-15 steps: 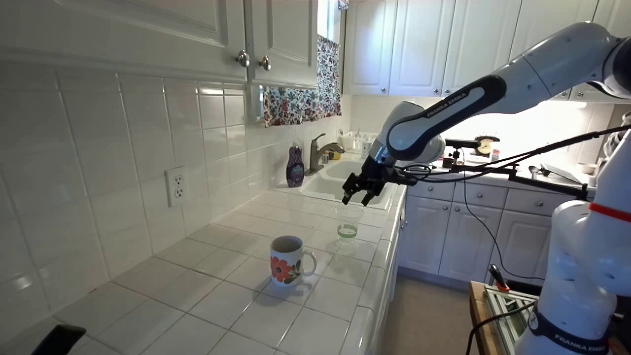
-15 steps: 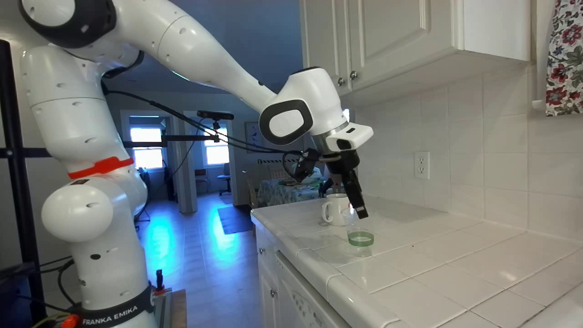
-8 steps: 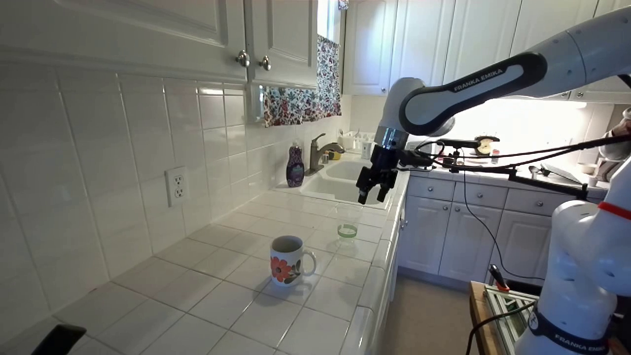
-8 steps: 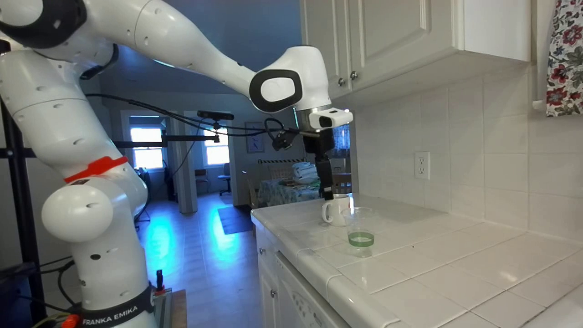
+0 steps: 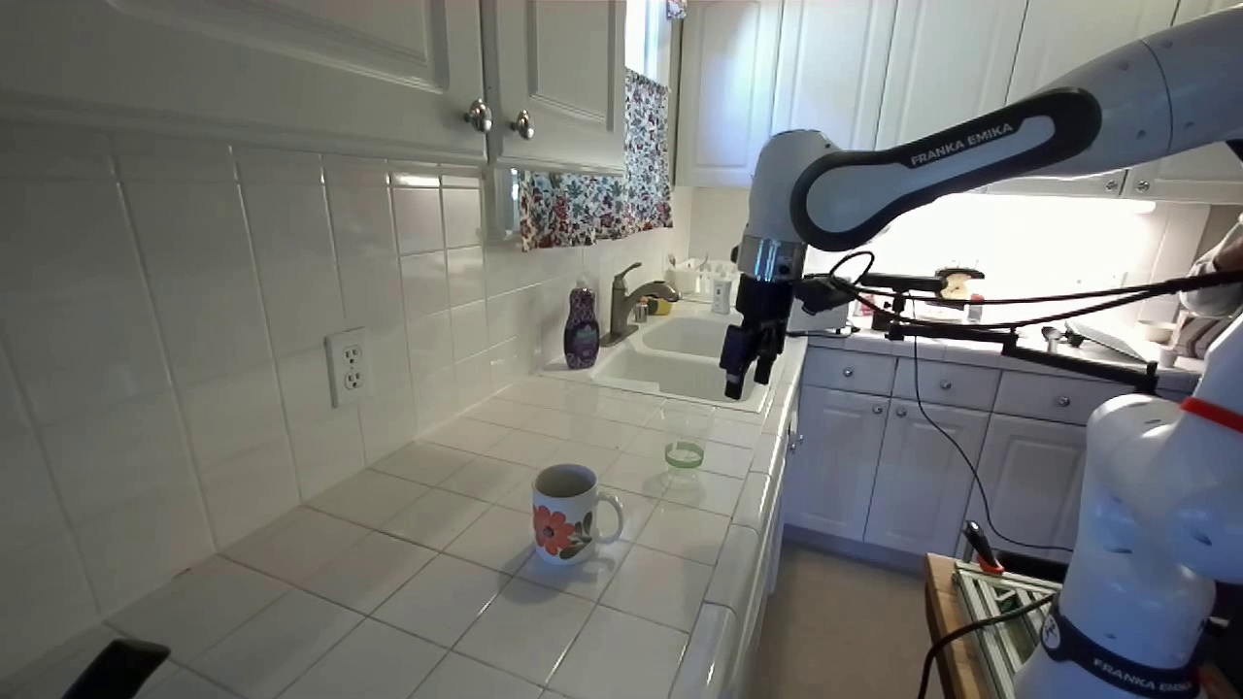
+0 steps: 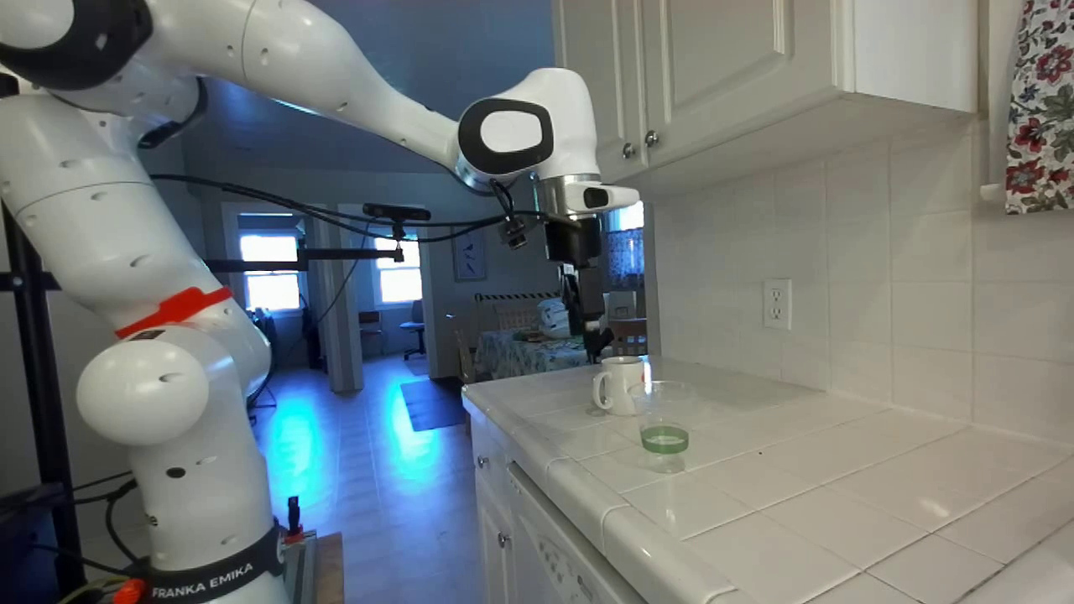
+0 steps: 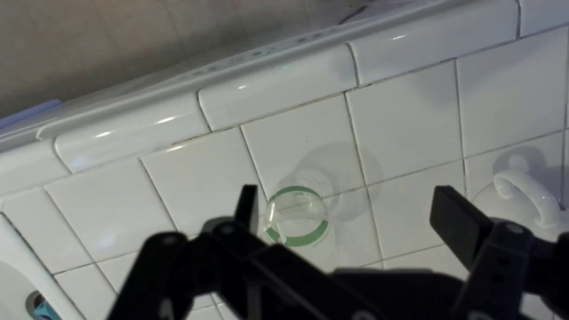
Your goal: Pour out the content from the right cup to the left cup
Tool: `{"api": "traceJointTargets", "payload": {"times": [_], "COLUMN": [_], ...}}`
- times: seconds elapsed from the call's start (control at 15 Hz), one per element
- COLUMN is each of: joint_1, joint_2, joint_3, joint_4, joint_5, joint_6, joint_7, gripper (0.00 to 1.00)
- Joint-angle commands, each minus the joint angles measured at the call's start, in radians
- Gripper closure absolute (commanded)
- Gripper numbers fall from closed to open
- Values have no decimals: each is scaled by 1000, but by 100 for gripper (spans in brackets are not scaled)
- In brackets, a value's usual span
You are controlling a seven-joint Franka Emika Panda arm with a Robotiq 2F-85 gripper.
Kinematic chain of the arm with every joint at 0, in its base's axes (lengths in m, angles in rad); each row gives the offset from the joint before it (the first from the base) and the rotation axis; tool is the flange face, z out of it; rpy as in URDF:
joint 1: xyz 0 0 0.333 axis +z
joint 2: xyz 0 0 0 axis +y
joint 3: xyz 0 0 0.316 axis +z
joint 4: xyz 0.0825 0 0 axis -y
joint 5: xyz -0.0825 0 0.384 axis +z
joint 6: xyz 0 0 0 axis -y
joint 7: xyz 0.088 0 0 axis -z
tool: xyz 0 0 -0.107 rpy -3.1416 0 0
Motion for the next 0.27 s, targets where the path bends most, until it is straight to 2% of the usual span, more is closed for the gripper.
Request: {"api": "traceJointTargets", "payload": {"times": [0.0, 0.2], "joint_1": [32, 28], "joint_2": [8, 0], "joint_3": [-11, -1], "joint_4": [26, 11], "joint_5": [13, 1], "joint_6": [-13, -1], "joint_7": [-110, -73], "gripper": [0, 0]}}
